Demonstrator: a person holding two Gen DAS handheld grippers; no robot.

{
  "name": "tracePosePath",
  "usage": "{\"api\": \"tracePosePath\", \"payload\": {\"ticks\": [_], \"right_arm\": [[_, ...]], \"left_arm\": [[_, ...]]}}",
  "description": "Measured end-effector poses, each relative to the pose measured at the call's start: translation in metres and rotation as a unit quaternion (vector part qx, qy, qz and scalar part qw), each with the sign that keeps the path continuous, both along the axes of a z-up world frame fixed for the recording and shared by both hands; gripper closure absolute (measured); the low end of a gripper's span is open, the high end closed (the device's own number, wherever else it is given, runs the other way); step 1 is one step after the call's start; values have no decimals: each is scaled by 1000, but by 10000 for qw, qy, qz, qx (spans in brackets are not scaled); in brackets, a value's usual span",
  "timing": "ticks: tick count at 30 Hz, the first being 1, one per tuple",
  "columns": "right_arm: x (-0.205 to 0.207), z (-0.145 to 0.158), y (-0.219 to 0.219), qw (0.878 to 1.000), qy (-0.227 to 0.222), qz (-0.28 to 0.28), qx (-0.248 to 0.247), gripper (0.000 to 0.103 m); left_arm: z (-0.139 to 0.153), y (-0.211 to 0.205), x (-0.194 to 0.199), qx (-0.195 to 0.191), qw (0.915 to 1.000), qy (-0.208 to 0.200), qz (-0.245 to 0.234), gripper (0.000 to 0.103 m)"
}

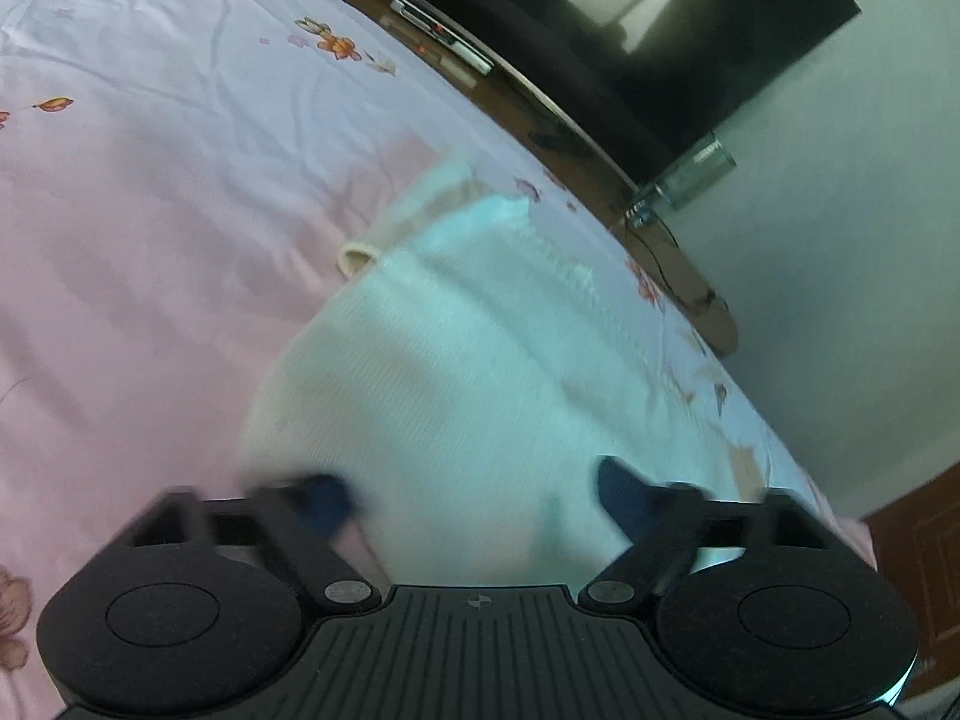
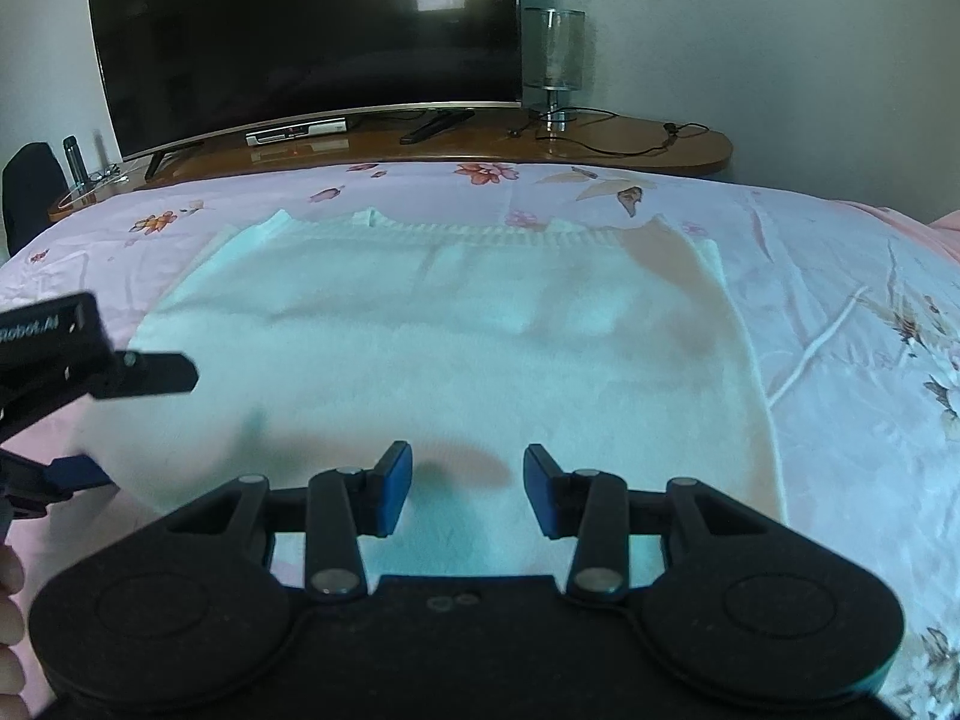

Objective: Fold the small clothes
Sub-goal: 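Grasp the sweater side edge with the left tool and fold it across the body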

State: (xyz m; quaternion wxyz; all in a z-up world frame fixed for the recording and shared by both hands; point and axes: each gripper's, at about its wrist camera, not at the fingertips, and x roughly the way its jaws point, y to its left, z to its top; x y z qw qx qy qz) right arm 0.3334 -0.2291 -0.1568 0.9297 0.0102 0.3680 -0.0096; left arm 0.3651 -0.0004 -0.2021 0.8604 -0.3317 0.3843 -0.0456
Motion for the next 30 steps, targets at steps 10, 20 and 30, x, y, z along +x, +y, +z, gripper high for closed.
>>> {"api": "tracePosePath", "payload": {"ticks": [10, 20, 30], "right_arm": [[41, 4, 11, 9996, -230, 155, -32, 63], [66, -28, 38, 9916, -312, 419, -1184, 61], [66, -25, 24, 9954, -358, 413, -787, 61]], "left_arm": [[-18, 10, 31, -723, 9962, -207, 441, 48], [-3, 5, 35, -314, 9975, -441, 446, 89], [68, -74, 48, 823, 9749, -1635, -1264, 90]]}}
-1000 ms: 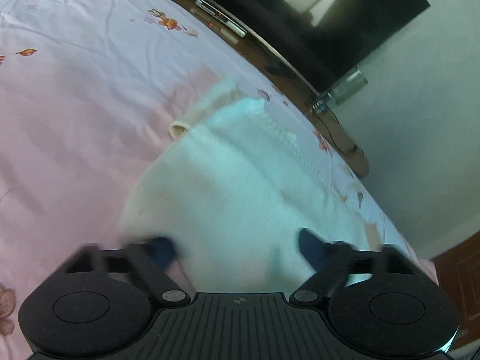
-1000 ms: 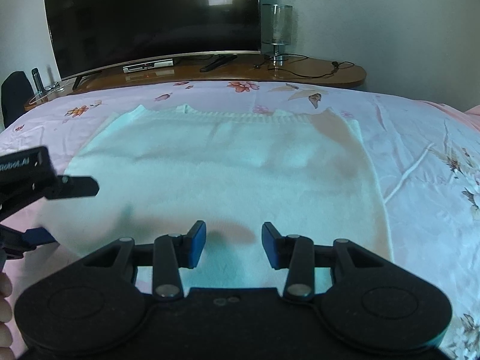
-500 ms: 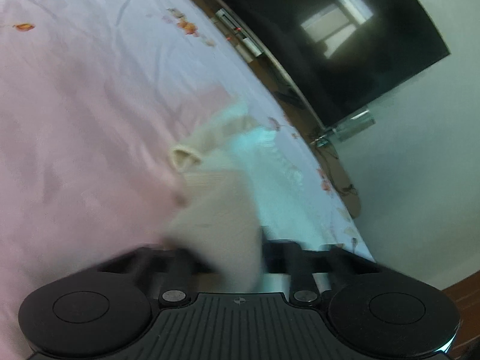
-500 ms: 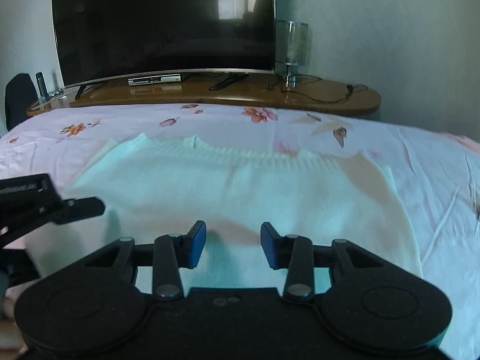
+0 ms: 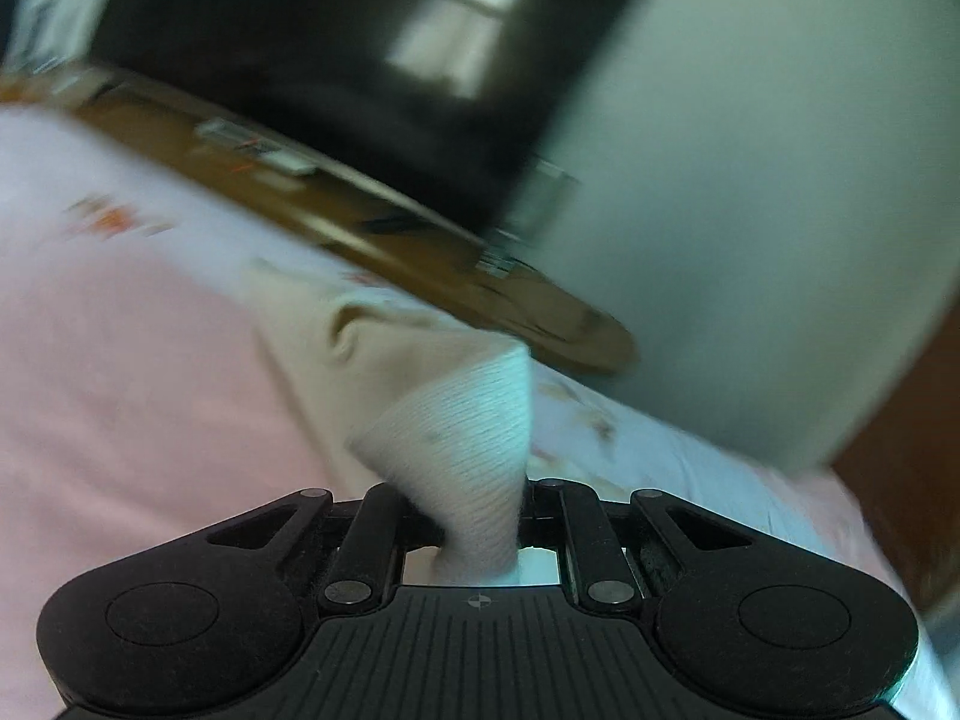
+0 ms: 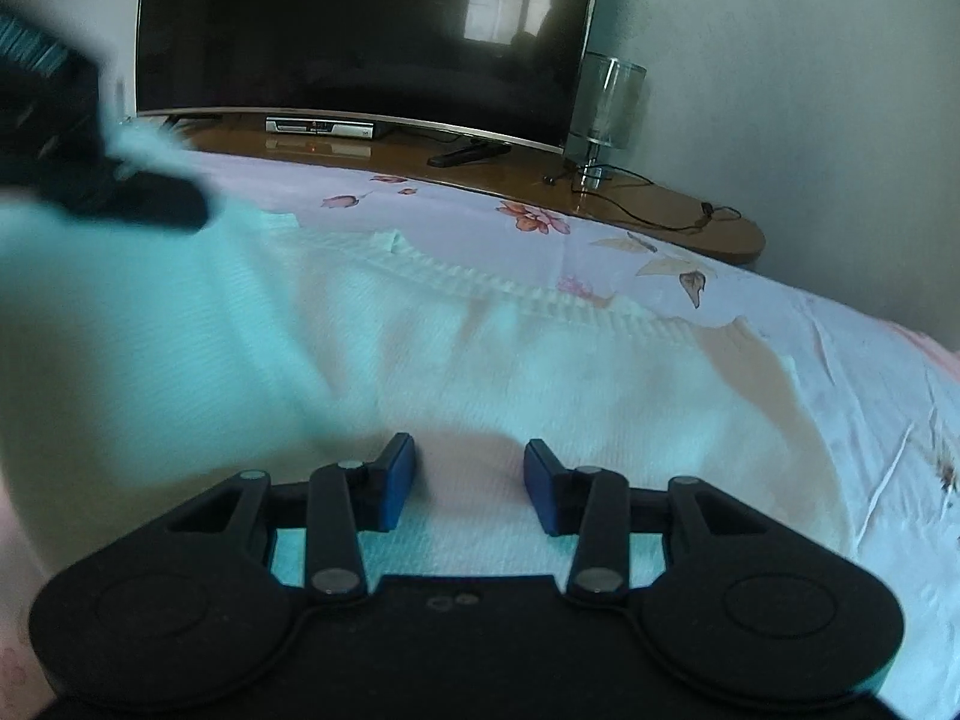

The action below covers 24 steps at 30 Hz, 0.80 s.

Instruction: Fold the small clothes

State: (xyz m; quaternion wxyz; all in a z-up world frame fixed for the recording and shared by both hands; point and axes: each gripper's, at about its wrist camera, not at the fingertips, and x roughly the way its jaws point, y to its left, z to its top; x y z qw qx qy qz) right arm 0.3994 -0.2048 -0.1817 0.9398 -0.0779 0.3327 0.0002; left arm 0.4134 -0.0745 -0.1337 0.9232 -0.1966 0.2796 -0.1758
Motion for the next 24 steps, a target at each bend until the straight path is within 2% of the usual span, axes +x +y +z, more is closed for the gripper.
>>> {"api": "tracePosePath", "payload": {"ticks": [2, 6, 10, 12, 15, 16, 18, 19, 20, 24], "right_arm": [[-5, 7, -16, 9992, -18, -48, 388, 66], [-32, 20, -67, 9946, -129, -581, 856, 66], [-62, 27, -122, 9889, -42, -1017, 1082, 66], [-76, 30, -144, 9851, -2, -1186, 1244, 65], [-90, 35, -168, 9745, 41, -1360, 1783, 63], [-93, 36, -171, 9719, 48, -1388, 1900, 63], [-96, 39, -178, 9641, 52, -1424, 2240, 62], [-95, 41, -179, 9598, 65, -1428, 2416, 62], [-93, 44, -181, 9570, 67, -1413, 2534, 62], [-84, 51, -175, 9545, 88, -1311, 2678, 60]], "left_arm": [[3, -29, 4, 147, 9987, 39, -484, 90], [-10, -73, 2, 230, 9920, 372, -1181, 90], [-30, -97, -13, 199, 9827, 821, -1646, 90], [-33, -103, -25, 383, 9801, 825, -1764, 89], [-20, -100, -31, 464, 9782, 816, -1854, 88], [-16, -98, -36, 516, 9768, 825, -1909, 85], [-8, -91, -45, 475, 9735, 931, -2033, 41], [-6, -86, -53, 493, 9743, 909, -2001, 32], [-1, -79, -57, 492, 9766, 837, -1920, 27], [15, -52, -55, 434, 9841, 735, -1557, 27]]}}
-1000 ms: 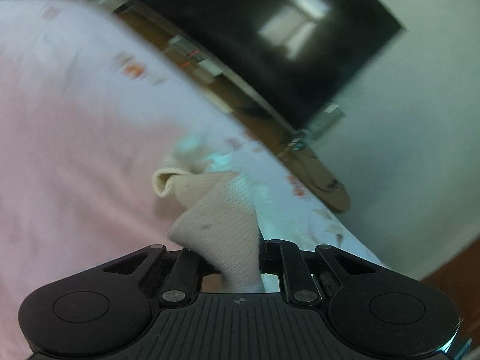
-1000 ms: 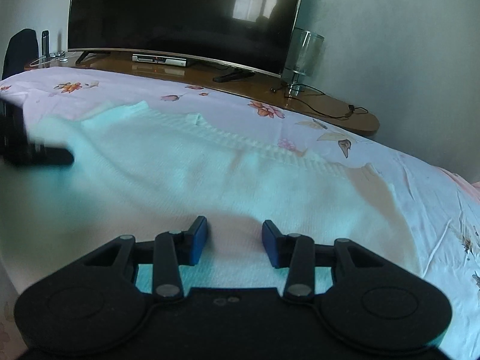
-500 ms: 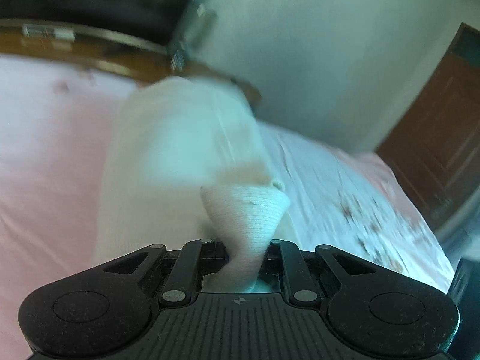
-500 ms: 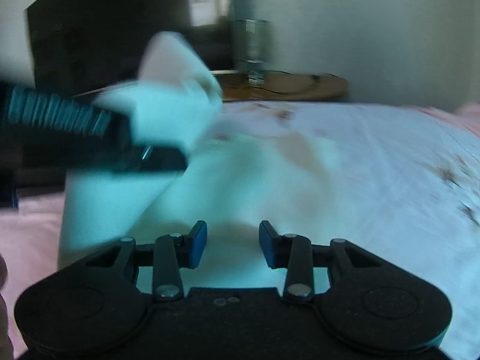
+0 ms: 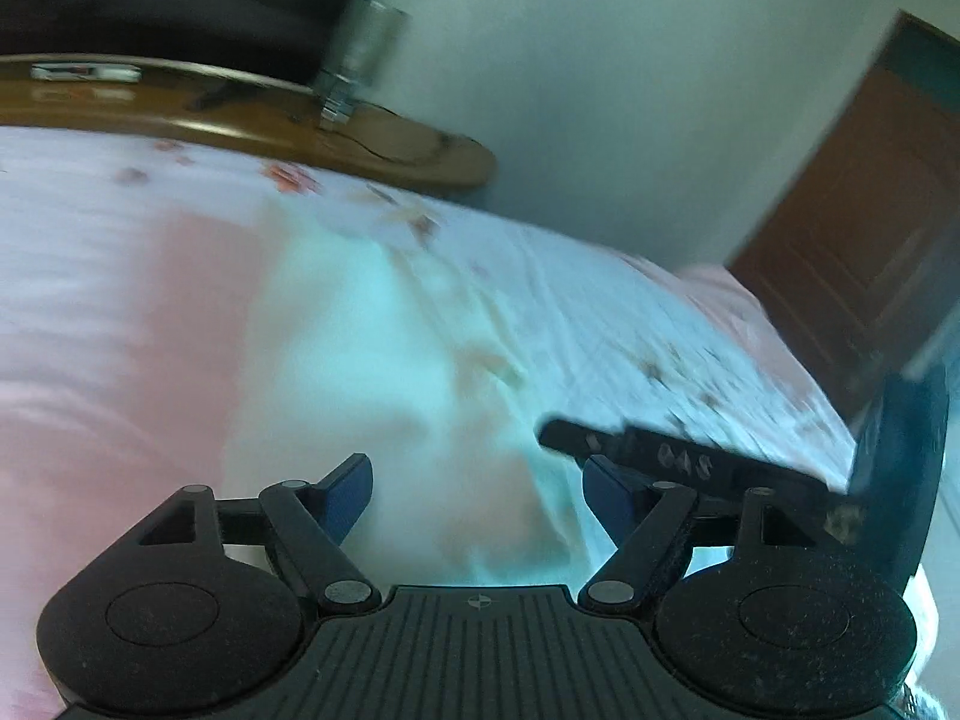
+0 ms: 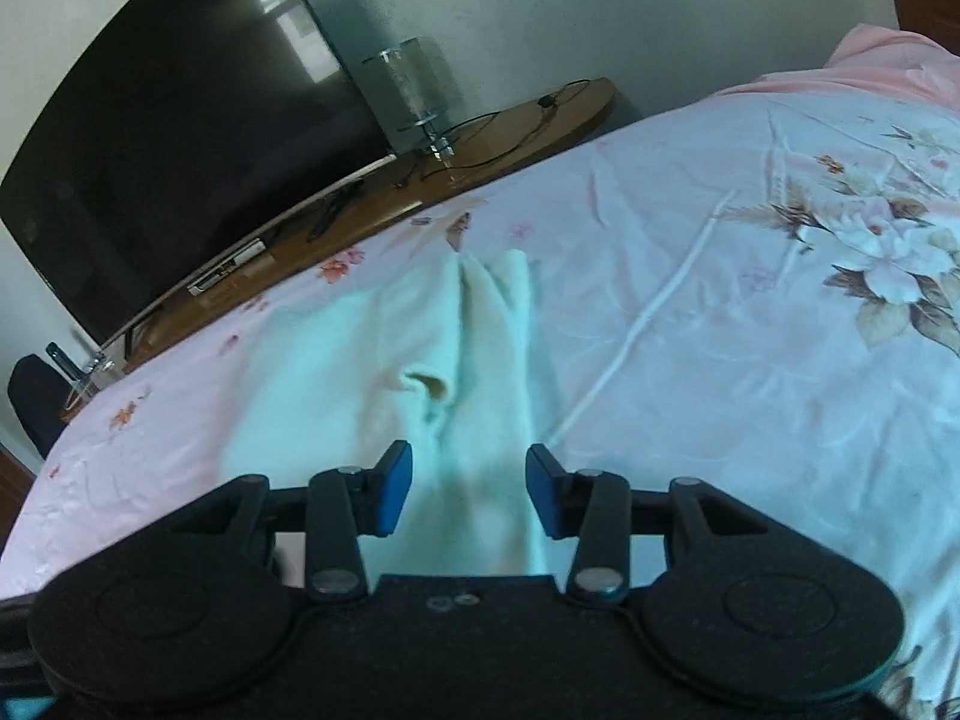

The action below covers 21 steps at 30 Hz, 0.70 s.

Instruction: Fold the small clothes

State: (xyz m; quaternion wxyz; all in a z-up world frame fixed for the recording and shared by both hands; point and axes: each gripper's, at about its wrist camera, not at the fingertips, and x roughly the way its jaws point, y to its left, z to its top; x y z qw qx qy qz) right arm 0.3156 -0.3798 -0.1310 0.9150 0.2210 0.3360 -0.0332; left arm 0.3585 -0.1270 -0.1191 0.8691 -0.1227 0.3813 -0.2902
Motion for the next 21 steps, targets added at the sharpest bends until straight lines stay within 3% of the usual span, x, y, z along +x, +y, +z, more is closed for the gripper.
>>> {"api": "tracePosePath", "payload": {"ticks": [5, 9, 11, 16, 21], "right_arm": [[26, -9, 10, 9995, 175, 178, 188, 60], [45, -19, 12, 9991, 266, 271, 171, 60], [46, -20, 10, 9989, 225, 276, 300, 59], [43, -18, 9, 9978, 141, 405, 497, 71], [48, -17, 9, 9949, 115, 746, 673, 71]], "left_arm": [[-3, 31, 37, 271, 9966, -19, 784, 27], [-22, 38, 58, 516, 9921, 25, 1144, 27], [-32, 37, 67, 528, 9912, 100, 1209, 27], [-42, 27, 72, 578, 9909, 132, 1205, 27], [-47, 18, 77, 600, 9916, 152, 1133, 27]]}}
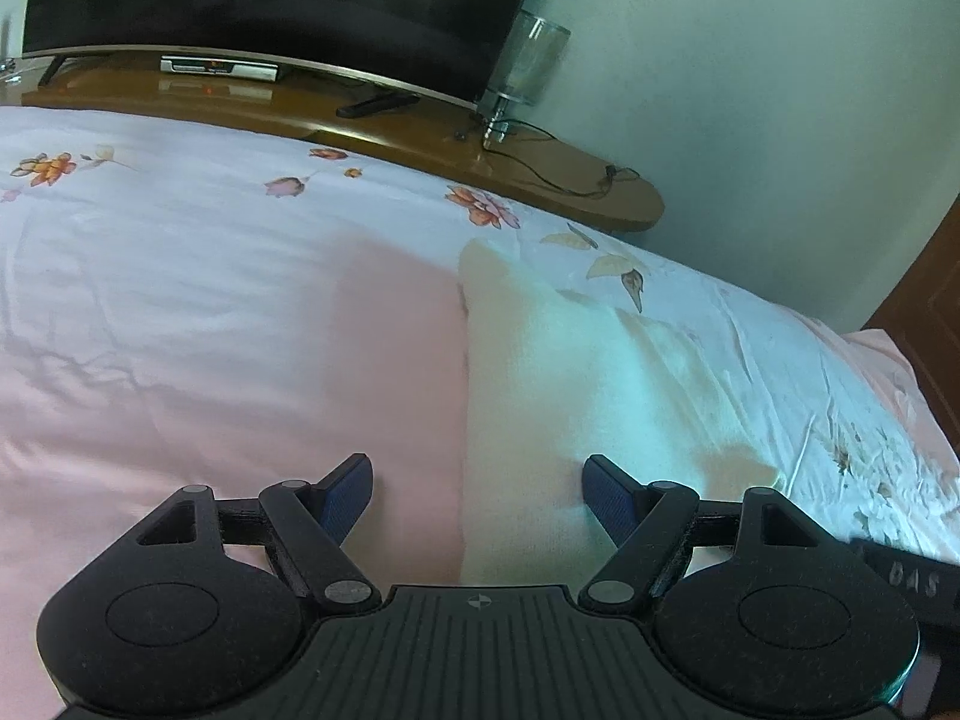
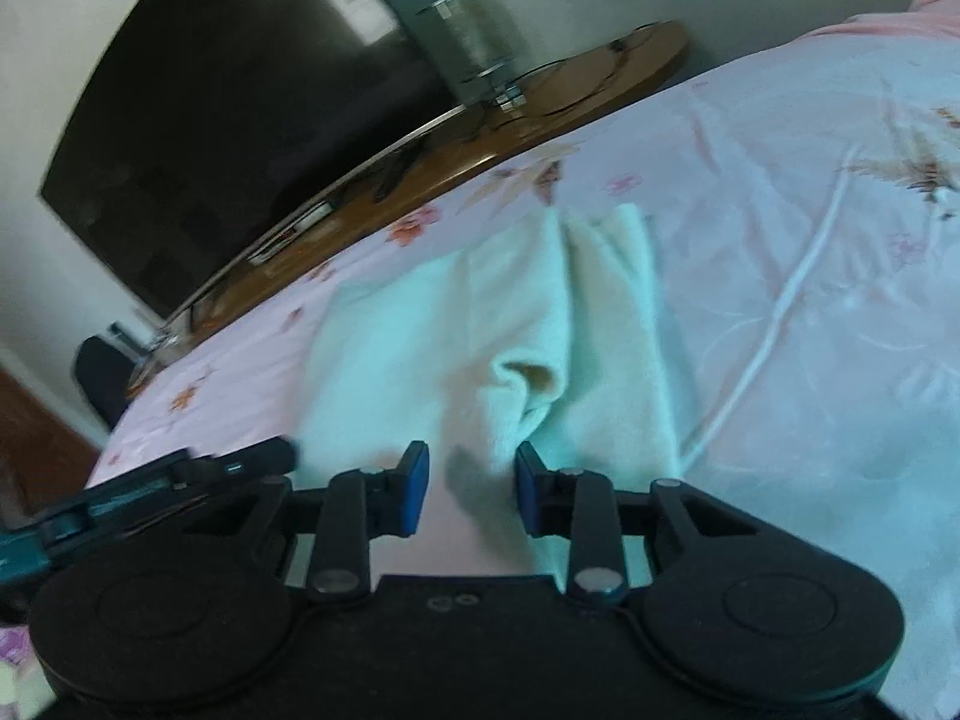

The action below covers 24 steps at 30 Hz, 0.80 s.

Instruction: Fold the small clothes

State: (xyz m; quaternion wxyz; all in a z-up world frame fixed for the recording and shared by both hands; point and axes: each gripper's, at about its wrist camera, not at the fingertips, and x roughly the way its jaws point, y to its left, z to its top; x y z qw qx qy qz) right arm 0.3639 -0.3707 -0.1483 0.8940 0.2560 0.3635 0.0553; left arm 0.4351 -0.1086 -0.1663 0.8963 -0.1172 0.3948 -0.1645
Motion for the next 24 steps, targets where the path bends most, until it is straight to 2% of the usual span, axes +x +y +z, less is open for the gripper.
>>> {"api": "tracePosePath", "payload": {"ticks": [3, 6, 8, 10, 14, 17, 21, 24], "right_arm": [[12, -2, -3, 9999, -88, -85, 13, 67], [22, -6, -6, 9996, -102, -237, 102, 68], [21, -8, -8, 9991, -91, -405, 76, 87], [14, -1, -6, 9987, -230, -453, -19, 89], [-1, 27, 0, 9954, -601, -341, -656, 89], [-6, 29, -14, 9954, -473, -380, -741, 89], [-7, 3, -28, 9961, -30, -550, -682, 89], [-11, -2, -24, 9956, 0, -627, -693, 89]], "left_arm": [[0, -7, 3, 49, 10000, 5, -31, 27], [2, -13, 6, 170, 9998, -82, -64, 27], [4, -16, 7, 238, 9996, -129, -102, 27], [10, -20, 7, 258, 9993, -223, -149, 27], [19, -32, 4, 295, 9982, -393, -336, 27], [18, -41, 2, 306, 9981, -348, -408, 27], [2, -51, -1, 396, 9978, -46, -538, 27], [0, -48, -4, 321, 9981, 45, -528, 27]]}}
